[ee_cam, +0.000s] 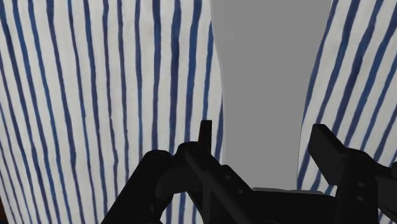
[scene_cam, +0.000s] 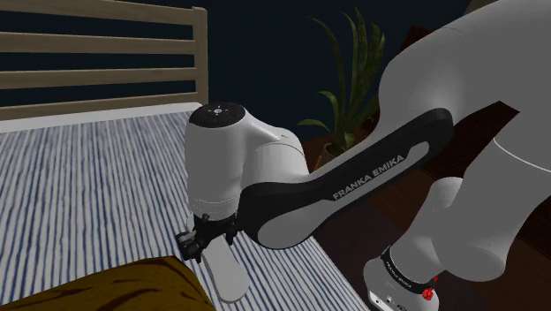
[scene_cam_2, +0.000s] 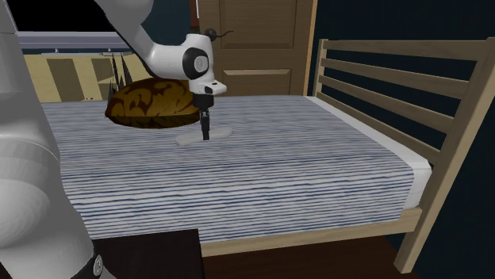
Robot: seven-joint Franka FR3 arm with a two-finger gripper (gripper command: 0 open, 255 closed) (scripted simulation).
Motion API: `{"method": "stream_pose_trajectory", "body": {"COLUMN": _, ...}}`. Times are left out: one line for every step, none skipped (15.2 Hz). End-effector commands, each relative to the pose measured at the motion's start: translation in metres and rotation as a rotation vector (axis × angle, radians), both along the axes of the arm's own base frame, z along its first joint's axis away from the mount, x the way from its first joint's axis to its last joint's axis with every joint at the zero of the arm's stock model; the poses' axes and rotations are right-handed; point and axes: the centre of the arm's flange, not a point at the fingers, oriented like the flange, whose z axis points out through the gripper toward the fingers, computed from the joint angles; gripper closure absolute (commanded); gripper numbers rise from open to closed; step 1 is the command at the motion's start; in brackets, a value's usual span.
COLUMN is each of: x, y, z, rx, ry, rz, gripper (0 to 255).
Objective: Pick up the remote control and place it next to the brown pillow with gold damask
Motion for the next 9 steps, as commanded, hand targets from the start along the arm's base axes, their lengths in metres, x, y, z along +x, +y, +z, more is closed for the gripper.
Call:
{"method": "stream_pose_trajectory", "body": {"x": 0.0002, "y": 0.0004, "z": -0.0009, "rx": 0.001, "ry": -0.001, "rz": 0.000, "gripper": 255}}
{"method": "stream_pose_trajectory", "body": {"x": 0.0002, "y": 0.0004, "z": -0.0009, "rx": 0.001, "ry": -0.001, "rz": 0.000, "gripper": 255}}
{"method": "stream_pose_trajectory", "body": {"x": 0.0002, "y": 0.0004, "z": -0.0009, "rx": 0.001, "ry": -0.001, "rz": 0.000, "gripper": 255}}
{"method": "stream_pose_trajectory", "body": {"x": 0.0002, "y": 0.0004, "z": -0.0009, "rx": 0.001, "ry": -0.001, "rz": 0.000, "gripper": 255}}
{"method": "stream_pose_trajectory", "body": {"x": 0.0002, "y": 0.0004, "z": -0.0009, "rx": 0.001, "ry": -0.001, "rz": 0.000, "gripper": 255}}
{"method": "stream_pose_trajectory", "body": {"x": 0.0002, "y": 0.0004, "z": -0.0009, "rx": 0.001, "ry": -0.001, "rz": 0.000, "gripper": 255}}
{"method": "stream_pose_trajectory", "body": {"x": 0.0002, "y": 0.0004, "z": -0.0009, "rx": 0.001, "ry": -0.001, "rz": 0.000, "gripper": 0}}
{"method": "stream_pose_trajectory", "body": {"x": 0.0001, "y": 0.0004, "z": -0.0009, "rx": 0.001, "ry": -0.001, "rz": 0.000, "gripper": 0}}
{"method": "stream_pose_trajectory", "body": {"x": 0.0002, "y": 0.0004, "z": -0.0009, "rx": 0.001, "ry": -0.001, "rz": 0.000, "gripper": 0}}
